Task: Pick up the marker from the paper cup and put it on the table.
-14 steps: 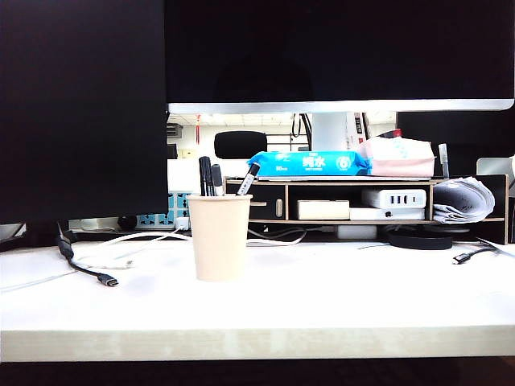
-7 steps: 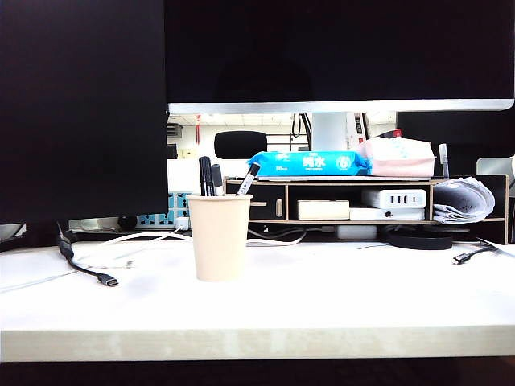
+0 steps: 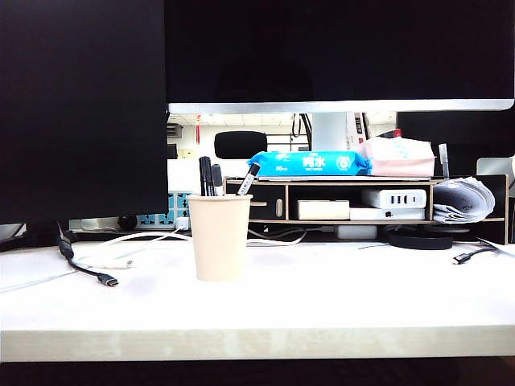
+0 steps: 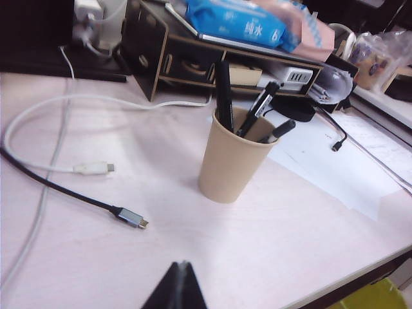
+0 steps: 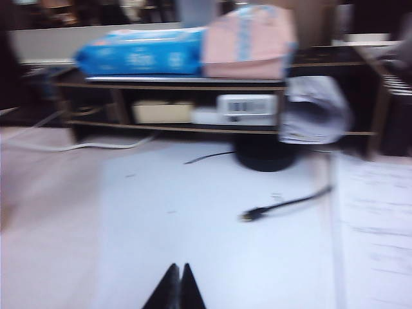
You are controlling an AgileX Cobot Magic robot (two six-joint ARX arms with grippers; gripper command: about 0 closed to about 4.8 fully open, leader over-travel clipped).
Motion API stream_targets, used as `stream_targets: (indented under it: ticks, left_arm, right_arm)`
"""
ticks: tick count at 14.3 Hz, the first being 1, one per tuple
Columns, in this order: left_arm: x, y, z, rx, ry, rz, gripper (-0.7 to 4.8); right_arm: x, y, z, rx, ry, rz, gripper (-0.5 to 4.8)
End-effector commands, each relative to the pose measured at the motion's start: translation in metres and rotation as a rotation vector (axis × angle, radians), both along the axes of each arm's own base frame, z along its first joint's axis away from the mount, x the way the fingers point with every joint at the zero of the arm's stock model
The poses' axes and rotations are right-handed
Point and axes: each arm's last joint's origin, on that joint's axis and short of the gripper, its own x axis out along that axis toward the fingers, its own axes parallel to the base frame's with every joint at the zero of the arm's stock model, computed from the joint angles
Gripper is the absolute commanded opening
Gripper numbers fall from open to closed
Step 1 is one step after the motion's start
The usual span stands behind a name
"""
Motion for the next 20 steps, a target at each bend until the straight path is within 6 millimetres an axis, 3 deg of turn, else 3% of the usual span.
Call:
stream_targets:
  ticks: [1, 3, 7, 15, 18, 20]
  left_arm:
    - [0.0, 0.0, 0.0, -0.015, 0.014, -0.005, -0.05]
    - [0.0, 0.0, 0.0, -0.014, 0.014, -0.005, -0.05]
    - [0.0, 0.0, 0.0, -0.015, 0.014, -0.005, -0.05]
    - [0.0, 0.0, 0.0, -0.014, 0.013, 0.0, -0.05]
    - [0.0, 0.0, 0.0, -0.014, 0.013, 0.0, -0.05]
    - [0.0, 0.0, 0.0, -0.014, 0.013, 0.0, -0.05]
  right_arm:
    - [0.0, 0.001, 0.0, 0.003, -0.012, 0.048, -0.01]
    - [0.0, 0.001, 0.0, 0.062, 0.004, 0.038, -0.02]
    - [0.0, 0.001, 0.003, 0.38, 0.064, 0.029, -0.02]
    - [0.0, 0.002, 0.043, 0.368, 0.022, 0.083, -0.02]
    - [0.029, 0.008, 0.073, 0.323, 0.102, 0.176, -0.02]
    - [0.056, 0.026, 0.083, 0.26, 0.146, 0.275, -0.02]
